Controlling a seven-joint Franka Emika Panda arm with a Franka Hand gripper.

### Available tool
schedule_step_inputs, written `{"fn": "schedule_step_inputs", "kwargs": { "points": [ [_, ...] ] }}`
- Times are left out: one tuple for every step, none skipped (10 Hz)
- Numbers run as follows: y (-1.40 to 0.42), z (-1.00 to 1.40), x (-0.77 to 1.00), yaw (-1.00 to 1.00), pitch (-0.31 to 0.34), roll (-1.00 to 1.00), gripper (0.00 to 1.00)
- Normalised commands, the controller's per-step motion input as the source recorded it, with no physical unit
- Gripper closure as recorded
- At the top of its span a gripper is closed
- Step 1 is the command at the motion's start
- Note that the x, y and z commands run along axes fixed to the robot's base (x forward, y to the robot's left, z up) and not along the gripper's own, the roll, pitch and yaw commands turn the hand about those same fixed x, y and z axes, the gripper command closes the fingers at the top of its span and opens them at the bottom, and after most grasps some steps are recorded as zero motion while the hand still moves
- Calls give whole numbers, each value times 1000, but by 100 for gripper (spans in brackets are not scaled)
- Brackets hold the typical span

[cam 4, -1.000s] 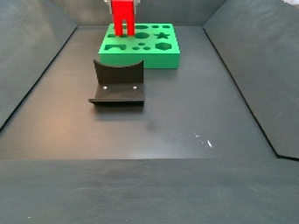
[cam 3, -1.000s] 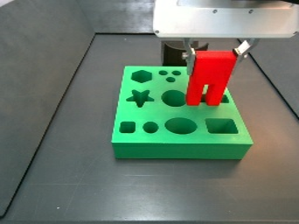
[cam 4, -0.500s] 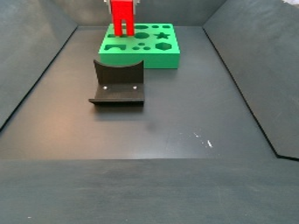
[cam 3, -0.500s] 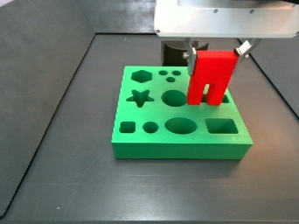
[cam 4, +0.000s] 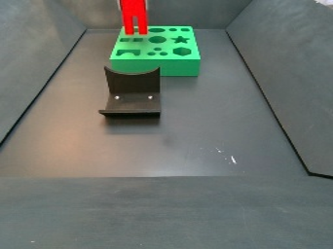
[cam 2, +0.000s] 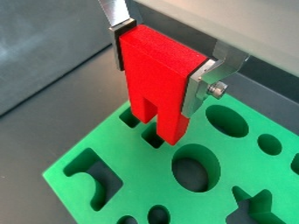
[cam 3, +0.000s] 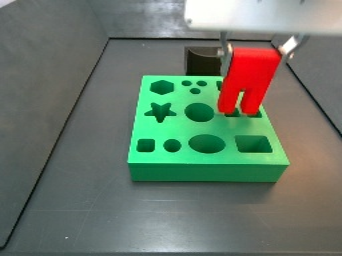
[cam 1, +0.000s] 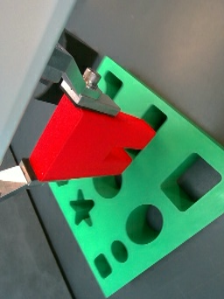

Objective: Insert the double-square object.

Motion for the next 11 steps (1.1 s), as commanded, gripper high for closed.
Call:
{"fn": "schedule_step_inputs", "kwargs": {
  "points": [
    [-9,-269,974,-14,179,141,100],
    [0,-154,957,-3,214,147,100],
    [0,-106,894,0,229,146,100],
    [9,-126,851,0,214,200,100],
    [0,-191,774,-140,177,211,100],
    [0,-246,737,-251,141,224,100],
    [0,-269,774,-234,140,233,100],
    [0,-217,777,-214,153,220,100],
    [111,-206,449,0,90,40,100],
    [157,-126,366,0,74,61,100],
    [129,-200,409,0,57,17,100]
  ]
}}
